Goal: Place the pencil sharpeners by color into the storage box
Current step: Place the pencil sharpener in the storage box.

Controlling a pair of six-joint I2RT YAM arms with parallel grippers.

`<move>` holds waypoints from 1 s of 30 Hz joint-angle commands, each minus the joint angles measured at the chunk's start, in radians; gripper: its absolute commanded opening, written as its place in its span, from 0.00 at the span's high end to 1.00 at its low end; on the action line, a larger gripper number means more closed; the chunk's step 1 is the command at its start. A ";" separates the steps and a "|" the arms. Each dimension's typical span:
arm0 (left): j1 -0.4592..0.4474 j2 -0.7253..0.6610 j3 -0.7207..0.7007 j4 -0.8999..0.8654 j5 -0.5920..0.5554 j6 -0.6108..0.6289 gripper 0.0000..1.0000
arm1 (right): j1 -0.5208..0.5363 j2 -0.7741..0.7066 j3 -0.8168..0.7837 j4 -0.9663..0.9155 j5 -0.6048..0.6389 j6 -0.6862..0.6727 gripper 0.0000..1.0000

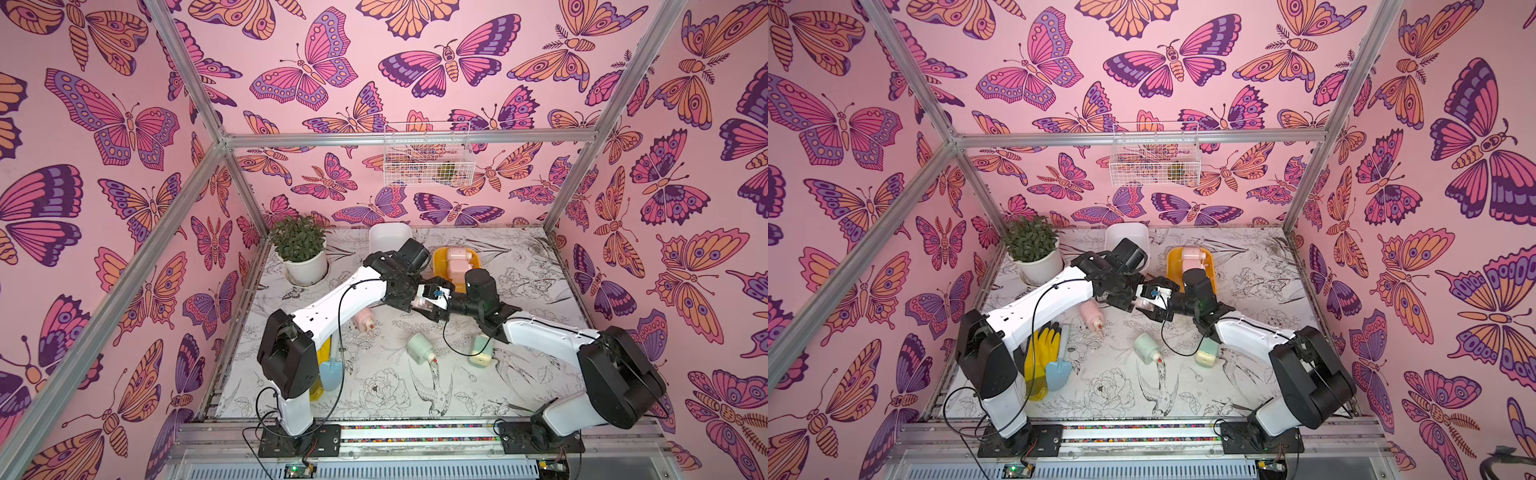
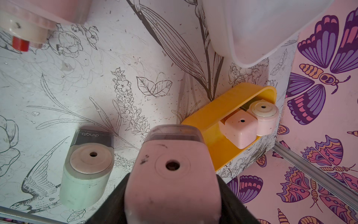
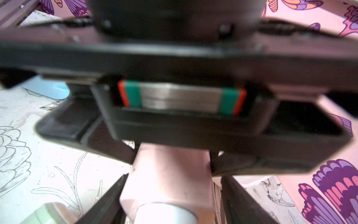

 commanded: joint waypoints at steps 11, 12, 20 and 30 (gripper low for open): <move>0.005 -0.019 -0.034 0.051 0.004 -0.037 1.00 | 0.014 0.014 0.016 0.017 0.002 -0.028 0.67; 0.006 -0.019 -0.036 0.054 0.005 -0.037 1.00 | 0.013 0.014 0.015 0.013 0.001 -0.031 0.74; 0.027 -0.036 -0.101 0.146 0.021 -0.014 0.55 | 0.004 -0.019 0.027 -0.064 0.007 -0.057 1.00; 0.052 -0.098 -0.094 0.189 -0.081 0.342 0.00 | -0.178 -0.008 0.094 -0.179 -0.172 -0.012 1.00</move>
